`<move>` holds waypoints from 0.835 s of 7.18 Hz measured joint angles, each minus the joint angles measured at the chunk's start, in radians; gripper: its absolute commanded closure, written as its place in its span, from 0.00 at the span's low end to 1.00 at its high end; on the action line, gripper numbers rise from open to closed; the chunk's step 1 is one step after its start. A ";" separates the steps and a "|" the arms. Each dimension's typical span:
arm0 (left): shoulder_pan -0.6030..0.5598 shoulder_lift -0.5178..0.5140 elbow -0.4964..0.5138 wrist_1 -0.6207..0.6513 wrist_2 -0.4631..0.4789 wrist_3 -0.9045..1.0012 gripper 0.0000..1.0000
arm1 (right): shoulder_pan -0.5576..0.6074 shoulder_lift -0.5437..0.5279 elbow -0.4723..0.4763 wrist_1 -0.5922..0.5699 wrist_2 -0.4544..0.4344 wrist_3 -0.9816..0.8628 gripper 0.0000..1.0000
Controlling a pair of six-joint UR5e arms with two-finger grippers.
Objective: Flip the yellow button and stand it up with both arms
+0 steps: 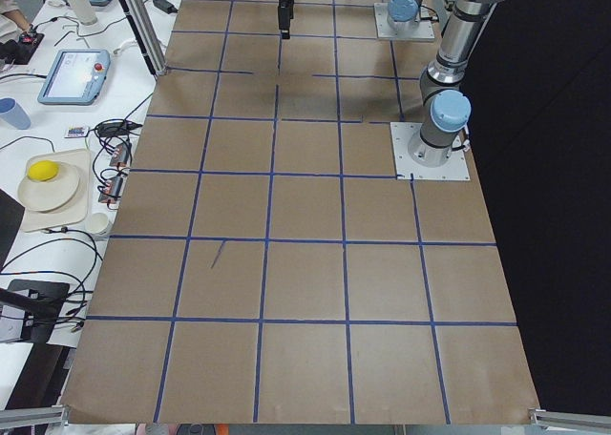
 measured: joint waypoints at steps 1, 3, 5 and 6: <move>0.000 0.000 0.000 0.000 0.000 0.000 0.00 | 0.001 -0.011 -0.060 0.157 0.079 -0.001 0.00; 0.000 0.000 0.000 0.001 0.001 0.000 0.00 | 0.048 -0.045 -0.122 0.360 0.164 -0.008 0.00; 0.000 0.000 0.000 0.000 0.000 0.000 0.00 | 0.185 -0.067 -0.184 0.530 0.227 -0.003 0.00; 0.000 0.000 0.000 0.000 0.000 0.000 0.00 | 0.230 -0.070 -0.237 0.645 0.275 -0.001 0.00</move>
